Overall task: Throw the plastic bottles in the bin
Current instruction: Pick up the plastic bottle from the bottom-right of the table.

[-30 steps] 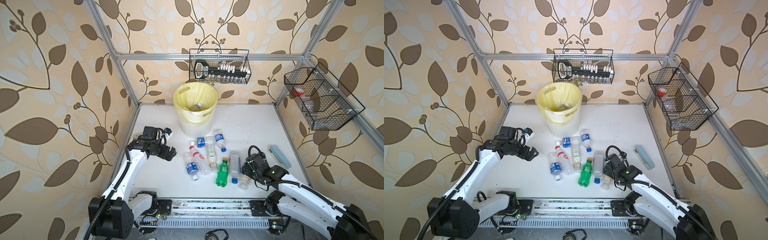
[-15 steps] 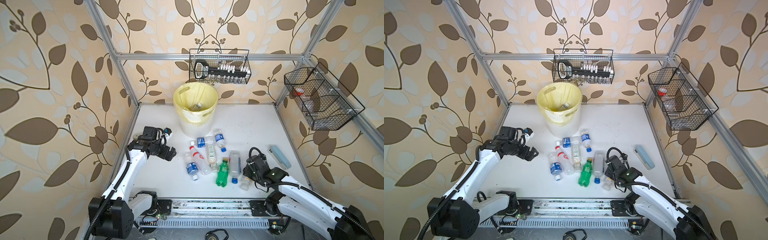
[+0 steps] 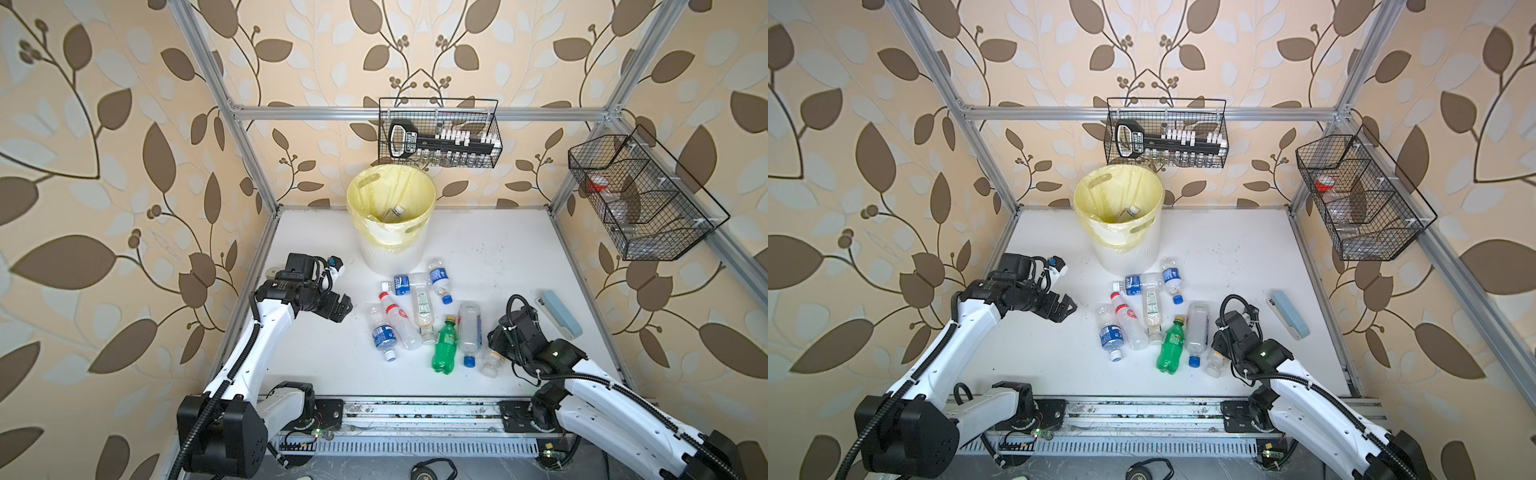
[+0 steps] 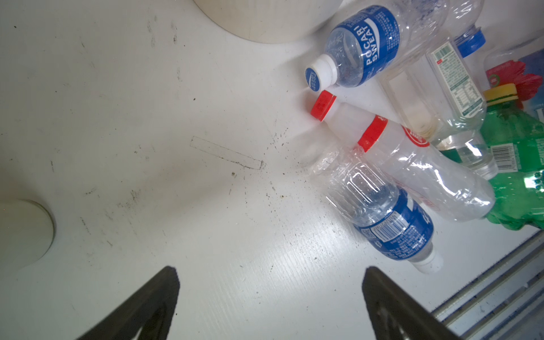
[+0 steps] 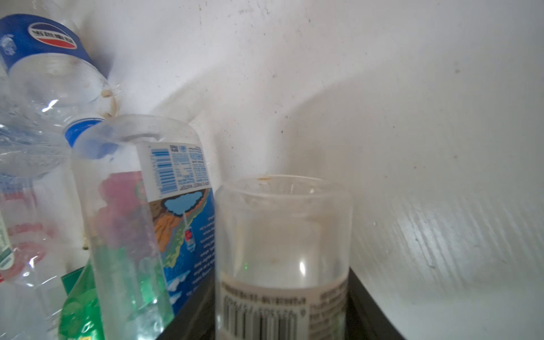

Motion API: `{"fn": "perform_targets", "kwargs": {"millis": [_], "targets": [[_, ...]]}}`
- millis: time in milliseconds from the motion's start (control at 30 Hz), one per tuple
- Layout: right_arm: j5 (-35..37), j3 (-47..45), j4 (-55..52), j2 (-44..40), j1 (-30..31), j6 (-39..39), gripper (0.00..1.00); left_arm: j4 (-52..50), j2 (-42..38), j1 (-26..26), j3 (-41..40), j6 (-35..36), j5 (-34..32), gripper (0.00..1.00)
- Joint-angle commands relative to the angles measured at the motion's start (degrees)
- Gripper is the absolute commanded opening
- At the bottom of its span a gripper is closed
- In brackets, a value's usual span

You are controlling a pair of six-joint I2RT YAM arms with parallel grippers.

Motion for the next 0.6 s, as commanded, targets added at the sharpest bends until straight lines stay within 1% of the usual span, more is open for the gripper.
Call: {"fn": "perform_targets", "kwargs": {"millis": [0, 200, 300, 567], "targets": [[1.8, 2.7, -3.2, -1.4, -0.5, 0.0, 0.47, -0.7, -1.0, 0.8, -0.4, 1.4, 1.4, 0.99], [2.6, 6.8, -5.1, -1.9, -0.9, -1.8, 0.46, -0.6, -0.8, 1.0, -0.2, 1.3, 1.5, 0.99], [1.6, 8.2, -4.0, -2.1, -1.0, -2.8, 0.43, -0.6, -0.4, 1.2, -0.3, 1.3, 1.4, 0.99], [0.3, 13.0, -0.5, -2.4, -1.0, -4.4, 0.42, -0.4, -0.2, 1.3, -0.3, 1.4, 1.6, 0.99]]}}
